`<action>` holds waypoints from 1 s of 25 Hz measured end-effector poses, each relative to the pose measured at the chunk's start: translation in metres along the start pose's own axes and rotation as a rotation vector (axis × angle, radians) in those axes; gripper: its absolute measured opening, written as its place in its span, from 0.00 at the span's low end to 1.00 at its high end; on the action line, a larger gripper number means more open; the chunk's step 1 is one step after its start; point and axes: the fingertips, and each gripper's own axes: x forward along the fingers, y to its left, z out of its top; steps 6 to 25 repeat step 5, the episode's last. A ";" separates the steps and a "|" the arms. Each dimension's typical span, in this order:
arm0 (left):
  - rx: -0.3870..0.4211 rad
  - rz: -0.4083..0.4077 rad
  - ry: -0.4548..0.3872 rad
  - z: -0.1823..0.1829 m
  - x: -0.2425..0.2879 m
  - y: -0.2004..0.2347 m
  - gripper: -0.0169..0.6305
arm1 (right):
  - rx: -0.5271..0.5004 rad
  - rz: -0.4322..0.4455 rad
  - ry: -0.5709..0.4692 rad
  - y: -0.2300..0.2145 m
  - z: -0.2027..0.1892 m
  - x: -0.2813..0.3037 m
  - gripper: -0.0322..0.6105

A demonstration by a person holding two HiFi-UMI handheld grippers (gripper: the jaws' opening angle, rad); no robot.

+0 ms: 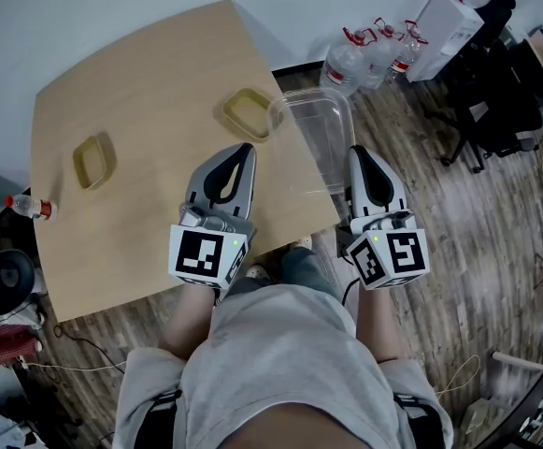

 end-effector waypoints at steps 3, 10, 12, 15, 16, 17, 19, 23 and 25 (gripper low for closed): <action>0.002 0.002 0.001 0.001 -0.003 0.001 0.05 | 0.007 -0.008 -0.002 0.002 0.000 -0.001 0.09; 0.002 0.002 -0.001 0.001 -0.005 0.002 0.05 | 0.012 -0.012 -0.004 0.003 0.001 -0.002 0.09; 0.002 0.002 -0.001 0.001 -0.005 0.002 0.05 | 0.012 -0.012 -0.004 0.003 0.001 -0.002 0.09; 0.002 0.002 -0.001 0.001 -0.005 0.002 0.05 | 0.012 -0.012 -0.004 0.003 0.001 -0.002 0.09; 0.002 0.002 -0.001 0.001 -0.005 0.002 0.05 | 0.012 -0.012 -0.004 0.003 0.001 -0.002 0.09; 0.002 0.002 -0.001 0.001 -0.005 0.002 0.05 | 0.012 -0.012 -0.004 0.003 0.001 -0.002 0.09; 0.002 0.002 -0.001 0.001 -0.005 0.002 0.05 | 0.012 -0.012 -0.004 0.003 0.001 -0.002 0.09; 0.002 0.002 -0.001 0.001 -0.005 0.002 0.05 | 0.012 -0.012 -0.004 0.003 0.001 -0.002 0.09; 0.002 0.002 -0.001 0.001 -0.005 0.002 0.05 | 0.012 -0.012 -0.004 0.003 0.001 -0.002 0.09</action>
